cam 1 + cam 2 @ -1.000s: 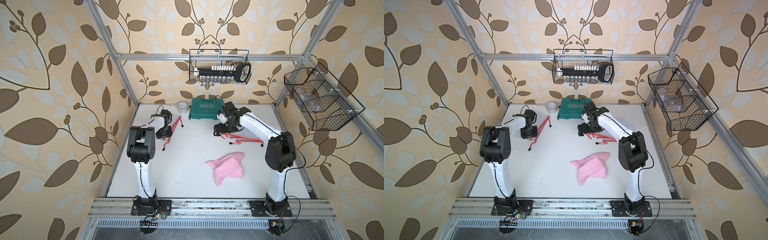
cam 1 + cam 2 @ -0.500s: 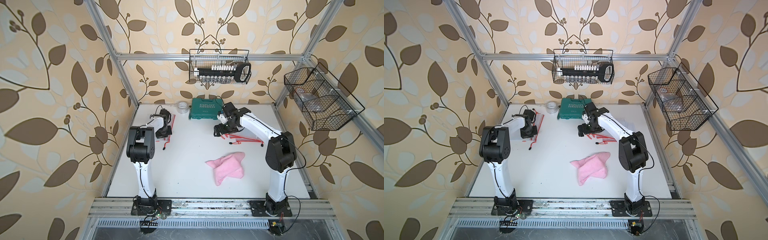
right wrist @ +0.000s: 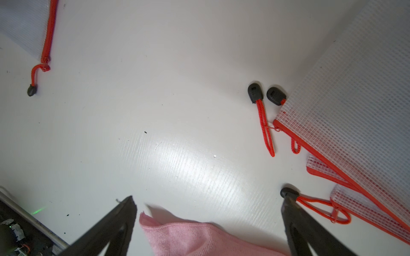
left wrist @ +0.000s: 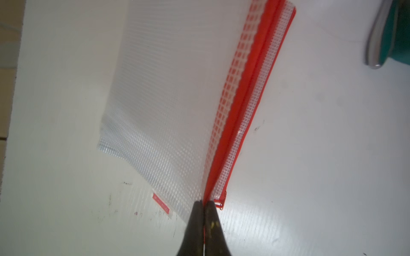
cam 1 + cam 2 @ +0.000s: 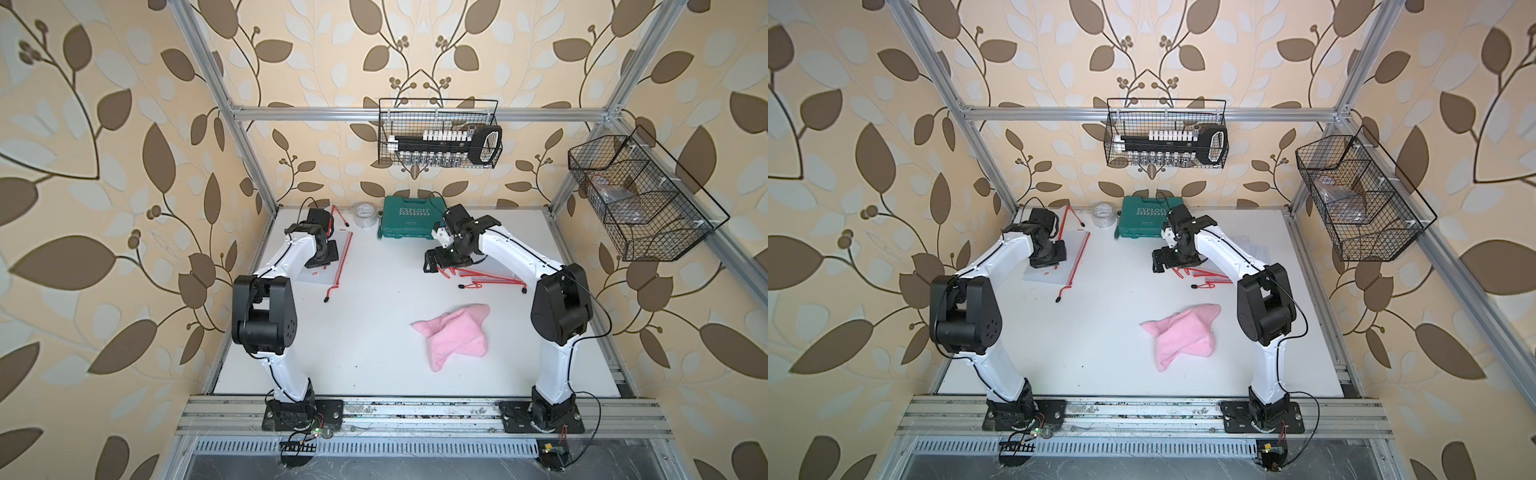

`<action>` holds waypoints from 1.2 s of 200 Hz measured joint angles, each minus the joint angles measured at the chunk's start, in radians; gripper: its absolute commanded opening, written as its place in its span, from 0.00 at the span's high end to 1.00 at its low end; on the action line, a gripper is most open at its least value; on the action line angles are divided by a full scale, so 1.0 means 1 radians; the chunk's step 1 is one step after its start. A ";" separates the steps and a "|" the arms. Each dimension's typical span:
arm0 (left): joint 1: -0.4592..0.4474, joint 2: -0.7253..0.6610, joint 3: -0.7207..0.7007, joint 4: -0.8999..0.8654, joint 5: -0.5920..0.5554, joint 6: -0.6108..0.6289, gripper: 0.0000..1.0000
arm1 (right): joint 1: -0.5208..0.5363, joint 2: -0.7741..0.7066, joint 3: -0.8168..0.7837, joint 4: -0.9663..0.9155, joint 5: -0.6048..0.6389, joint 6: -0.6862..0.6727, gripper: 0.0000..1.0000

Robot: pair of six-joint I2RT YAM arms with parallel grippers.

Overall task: Wipe the document bag
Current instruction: Move the document bag to the center of the board.

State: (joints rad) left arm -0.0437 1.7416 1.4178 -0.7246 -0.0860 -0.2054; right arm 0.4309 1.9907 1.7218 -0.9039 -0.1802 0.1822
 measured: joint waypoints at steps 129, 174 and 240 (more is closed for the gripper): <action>-0.757 -0.154 -0.417 -0.111 0.031 -0.243 1.00 | 0.073 -0.301 -0.364 -0.171 0.016 0.066 0.02; -0.868 -0.049 -0.441 -0.087 -0.003 -0.290 1.00 | 0.182 -0.301 -0.558 -0.182 0.047 0.137 0.02; -0.906 -0.053 -0.459 -0.067 -0.072 -0.297 1.00 | 0.132 -0.272 -0.692 0.000 0.045 0.220 1.00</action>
State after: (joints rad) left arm -0.9501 1.6890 0.9588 -0.7918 -0.1585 -0.5026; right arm 0.5625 1.7191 1.0302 -0.9035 -0.1356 0.4019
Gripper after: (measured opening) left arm 0.045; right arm 0.120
